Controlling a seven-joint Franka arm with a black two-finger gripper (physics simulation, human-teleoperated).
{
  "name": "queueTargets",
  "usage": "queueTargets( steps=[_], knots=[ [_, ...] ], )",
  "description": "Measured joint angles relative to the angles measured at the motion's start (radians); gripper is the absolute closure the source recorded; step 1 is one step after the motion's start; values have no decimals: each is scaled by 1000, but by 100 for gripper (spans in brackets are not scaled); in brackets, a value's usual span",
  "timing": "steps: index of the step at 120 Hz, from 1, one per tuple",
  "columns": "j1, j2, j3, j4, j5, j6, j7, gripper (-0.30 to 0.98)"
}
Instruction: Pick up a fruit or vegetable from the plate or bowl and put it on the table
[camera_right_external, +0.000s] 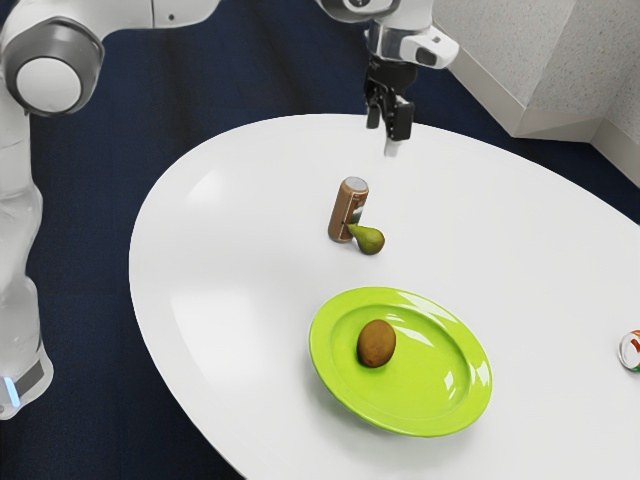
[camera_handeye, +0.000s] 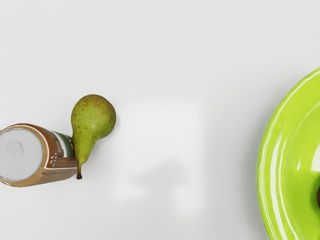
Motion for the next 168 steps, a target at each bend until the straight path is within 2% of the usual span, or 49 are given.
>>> queueTargets(
  steps=[50,88,106,116,130,138,153,168],
  knots=[
    [11,1,-13,3,-14,7,0,0],
    [-8,26,-19,3,-15,-3,-306,0],
    [-28,104,-40,63,-14,0,-424,0],
    [-56,190,-40,154,-21,-2,-477,0],
    [-78,274,-31,200,-56,7,-540,0],
    [-148,266,37,139,-79,24,-571,0],
    [-432,240,294,56,-136,51,-621,0],
    [-650,226,457,11,-174,66,-660,0]
  ],
)
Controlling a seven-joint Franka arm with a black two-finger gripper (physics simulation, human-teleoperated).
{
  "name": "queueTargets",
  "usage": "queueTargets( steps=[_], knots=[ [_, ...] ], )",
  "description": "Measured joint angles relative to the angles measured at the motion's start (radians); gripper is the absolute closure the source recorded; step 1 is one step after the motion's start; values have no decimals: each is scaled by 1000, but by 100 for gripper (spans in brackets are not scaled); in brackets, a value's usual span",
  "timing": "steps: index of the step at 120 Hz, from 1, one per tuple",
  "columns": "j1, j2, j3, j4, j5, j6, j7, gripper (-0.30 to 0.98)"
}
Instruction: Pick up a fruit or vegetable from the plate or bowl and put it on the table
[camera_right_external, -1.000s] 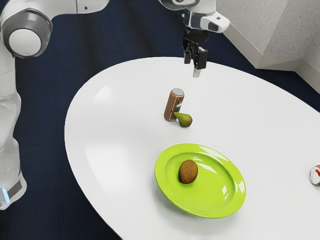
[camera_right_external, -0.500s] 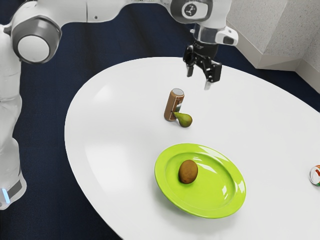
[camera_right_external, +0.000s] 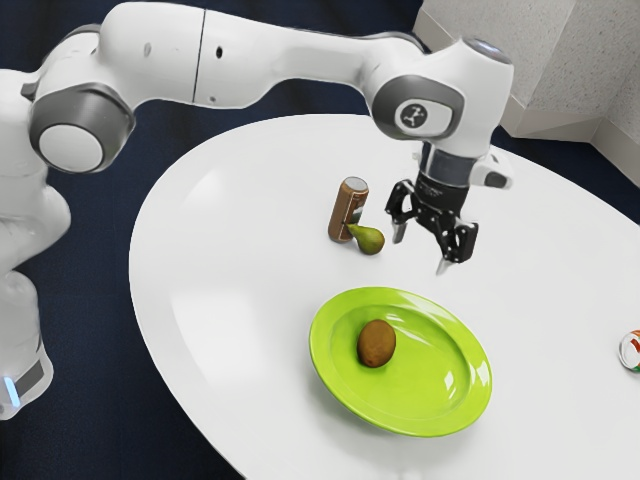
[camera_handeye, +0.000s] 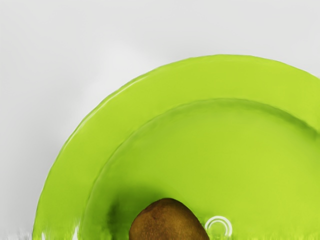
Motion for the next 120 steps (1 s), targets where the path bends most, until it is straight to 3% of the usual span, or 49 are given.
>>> queueTargets(
  steps=[21,35,56,120],
  knots=[
    [-304,-14,272,-137,-60,30,-43,0],
    [-399,-19,356,-227,-93,66,-66,0],
    [-451,-21,401,-305,-127,121,-92,0],
    [-454,-13,397,-393,-191,252,-139,0]
  ],
)
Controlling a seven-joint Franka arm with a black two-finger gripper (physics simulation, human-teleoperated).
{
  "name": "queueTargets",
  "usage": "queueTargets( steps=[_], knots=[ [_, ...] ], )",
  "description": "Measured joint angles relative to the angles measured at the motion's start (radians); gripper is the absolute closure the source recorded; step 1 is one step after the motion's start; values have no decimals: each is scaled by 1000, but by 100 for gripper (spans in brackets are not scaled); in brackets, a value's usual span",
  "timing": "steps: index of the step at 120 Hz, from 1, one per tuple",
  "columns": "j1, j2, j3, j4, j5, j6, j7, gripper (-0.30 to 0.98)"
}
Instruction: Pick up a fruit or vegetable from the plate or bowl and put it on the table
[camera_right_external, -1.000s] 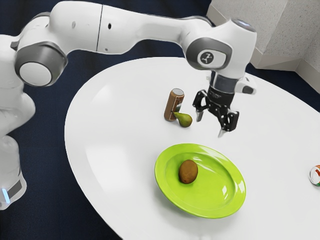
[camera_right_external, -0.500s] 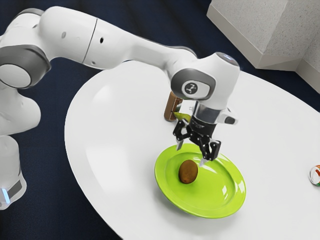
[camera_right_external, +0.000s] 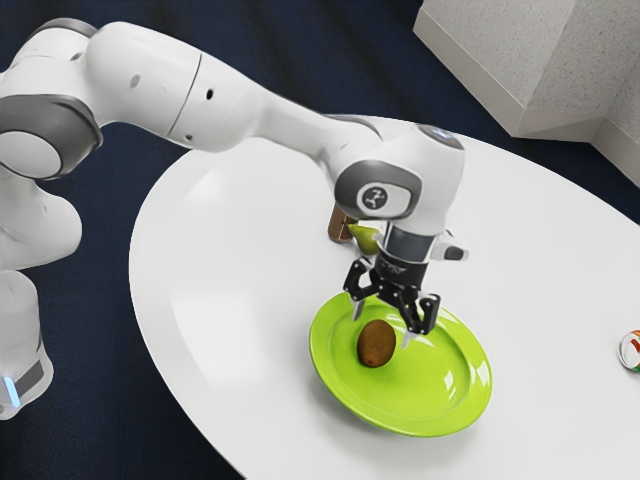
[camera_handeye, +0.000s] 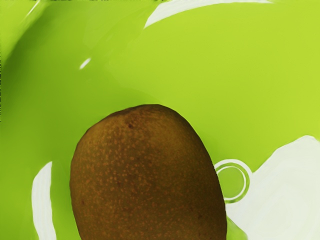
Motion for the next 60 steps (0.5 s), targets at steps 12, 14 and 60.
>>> queueTargets(
  steps=[12,14,60],
  knots=[
    [1,2,-1,-8,-1,12,-5,0],
    [1,3,-2,-9,-1,14,-6,0],
    [11,45,-52,-27,-7,60,-18,0]
  ],
)
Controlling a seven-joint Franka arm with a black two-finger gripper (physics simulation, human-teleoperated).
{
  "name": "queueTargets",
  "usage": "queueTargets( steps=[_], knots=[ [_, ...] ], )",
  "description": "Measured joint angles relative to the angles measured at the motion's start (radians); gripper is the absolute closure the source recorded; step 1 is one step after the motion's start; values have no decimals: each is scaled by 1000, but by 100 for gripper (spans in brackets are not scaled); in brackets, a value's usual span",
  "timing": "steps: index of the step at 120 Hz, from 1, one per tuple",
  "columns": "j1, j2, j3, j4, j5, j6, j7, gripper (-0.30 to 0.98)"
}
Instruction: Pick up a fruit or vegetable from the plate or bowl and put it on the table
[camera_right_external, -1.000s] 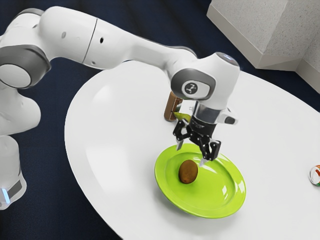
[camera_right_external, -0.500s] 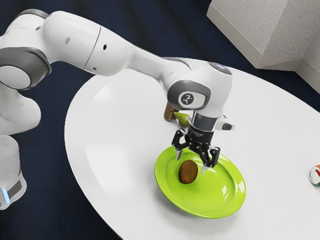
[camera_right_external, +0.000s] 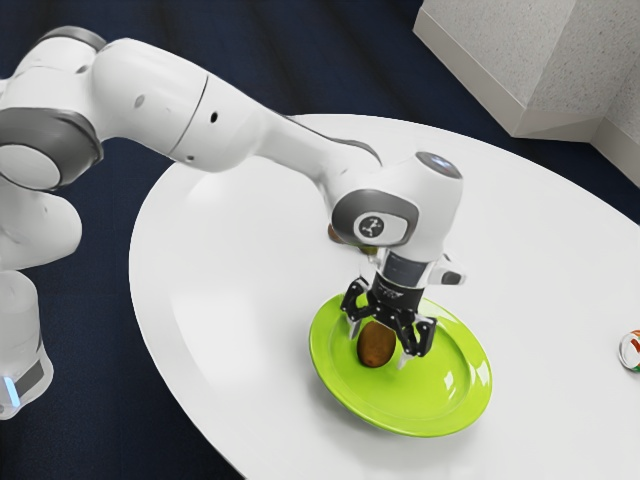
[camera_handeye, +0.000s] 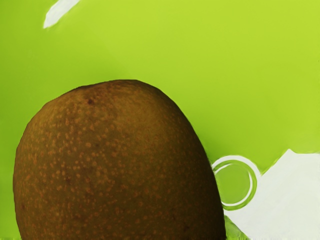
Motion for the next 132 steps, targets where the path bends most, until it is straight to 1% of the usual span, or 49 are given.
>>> queueTargets(
  steps=[46,62,66,73,78,86,100,104,118,132],
  knots=[
    [27,12,-22,3,-2,22,-3,1],
    [58,12,-25,5,6,23,-3,0],
    [79,13,-43,9,8,23,-2,0],
    [143,15,-108,16,12,23,-2,0],
    [168,16,-134,18,14,24,-2,1],
    [186,19,-150,19,16,26,-1,5],
    [191,21,-156,19,18,28,-1,27],
    [191,21,-156,19,19,28,-1,31],
    [192,18,-155,26,25,27,-1,35],
    [203,18,-149,108,32,5,7,37]
  ],
)
